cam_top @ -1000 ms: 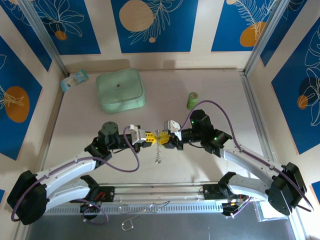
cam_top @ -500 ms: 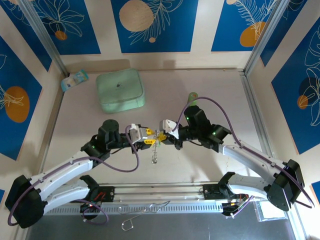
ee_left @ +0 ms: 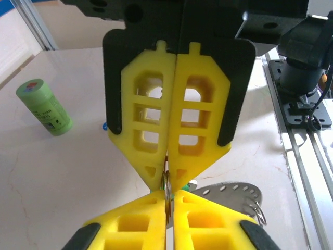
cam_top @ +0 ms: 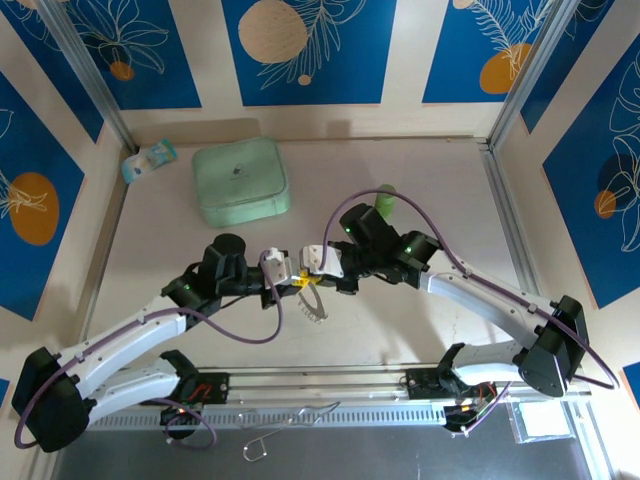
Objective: Put the keys on the keyring
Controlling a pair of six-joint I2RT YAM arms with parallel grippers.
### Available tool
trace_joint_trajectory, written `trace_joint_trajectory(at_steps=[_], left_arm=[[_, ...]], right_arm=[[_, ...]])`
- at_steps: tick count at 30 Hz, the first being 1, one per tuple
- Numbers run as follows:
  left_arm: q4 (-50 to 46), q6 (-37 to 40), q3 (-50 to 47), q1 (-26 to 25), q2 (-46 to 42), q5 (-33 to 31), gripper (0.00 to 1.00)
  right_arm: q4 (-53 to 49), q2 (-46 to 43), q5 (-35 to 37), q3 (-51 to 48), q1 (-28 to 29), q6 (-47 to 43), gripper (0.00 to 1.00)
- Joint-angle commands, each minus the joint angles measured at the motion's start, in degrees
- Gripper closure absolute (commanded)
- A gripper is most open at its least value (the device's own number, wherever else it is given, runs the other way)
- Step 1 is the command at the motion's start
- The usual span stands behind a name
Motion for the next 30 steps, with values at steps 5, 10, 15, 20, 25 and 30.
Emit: trace_joint_trajectory(at_steps=[5,10,15,20,25,30], left_arm=[[2.55,-0.33,0.83,-0.50,-0.49,2.12,1.00],[15.00,-5.82,-4.71,-0.44,-2.06,2.60,1.00],[21.64,-8.18,-7.78,-0.50,-2.07,2.85,1.00],[23.76,-8.15,-9.47,-0.47,-2.26,3.23,1.00],[24.36,-8.29,-9.58,-0.49,-2.14,4.25,1.00],[24.27,-8.06,-9.62,-0.49,-2.24,5.30,1.00]], right_arm=[[4.92,-4.91,-7.80,-3.10,-3.99,4.02,0.76],[11.68,-9.78,-17.48,-10.36,-9.27,10.84,0.69],[13.74,-9.93,-17.14,-12.65,-9.34,12.54,0.69],[15.00,-9.34,-16.82,-12.71,-9.00,12.55,0.69],[14.54,-8.28,-15.86,-12.27,-8.46,11.86,0.71],[14.18,-7.42,-15.13,-12.07,-7.93,11.34,0.72]])
